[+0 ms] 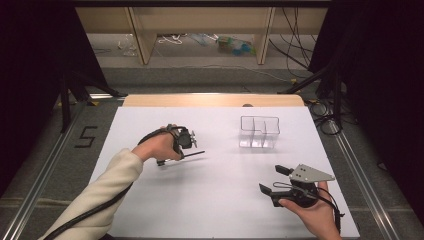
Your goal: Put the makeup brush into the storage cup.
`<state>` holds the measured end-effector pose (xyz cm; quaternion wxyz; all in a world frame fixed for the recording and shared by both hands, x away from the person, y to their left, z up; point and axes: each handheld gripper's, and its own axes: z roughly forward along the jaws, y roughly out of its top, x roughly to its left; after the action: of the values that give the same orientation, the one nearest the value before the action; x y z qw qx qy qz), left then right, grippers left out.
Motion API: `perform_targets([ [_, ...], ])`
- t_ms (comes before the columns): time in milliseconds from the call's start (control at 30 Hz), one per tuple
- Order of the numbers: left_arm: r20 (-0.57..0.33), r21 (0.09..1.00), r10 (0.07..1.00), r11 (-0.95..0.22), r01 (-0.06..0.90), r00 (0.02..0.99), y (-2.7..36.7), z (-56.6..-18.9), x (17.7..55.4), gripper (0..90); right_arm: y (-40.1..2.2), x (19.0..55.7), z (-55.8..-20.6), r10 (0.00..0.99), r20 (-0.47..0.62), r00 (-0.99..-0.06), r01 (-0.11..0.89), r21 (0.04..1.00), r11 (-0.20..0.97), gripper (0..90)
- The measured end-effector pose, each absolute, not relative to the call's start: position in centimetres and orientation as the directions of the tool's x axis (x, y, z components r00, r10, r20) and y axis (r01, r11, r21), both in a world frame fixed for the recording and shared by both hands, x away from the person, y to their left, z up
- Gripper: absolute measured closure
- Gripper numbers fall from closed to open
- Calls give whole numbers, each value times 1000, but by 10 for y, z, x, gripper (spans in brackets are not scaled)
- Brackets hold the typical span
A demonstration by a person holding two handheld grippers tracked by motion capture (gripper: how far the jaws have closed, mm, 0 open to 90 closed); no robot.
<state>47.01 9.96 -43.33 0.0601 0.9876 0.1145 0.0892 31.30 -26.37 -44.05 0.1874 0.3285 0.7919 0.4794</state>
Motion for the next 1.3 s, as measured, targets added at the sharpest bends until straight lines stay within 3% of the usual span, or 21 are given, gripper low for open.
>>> perform_targets([
  [1300, 187, 202, 108, -977, 69, 976, 85, -401, 411, 854, -258, 314, -443, 666, 21, -746, 322, 886, 334, 170],
])
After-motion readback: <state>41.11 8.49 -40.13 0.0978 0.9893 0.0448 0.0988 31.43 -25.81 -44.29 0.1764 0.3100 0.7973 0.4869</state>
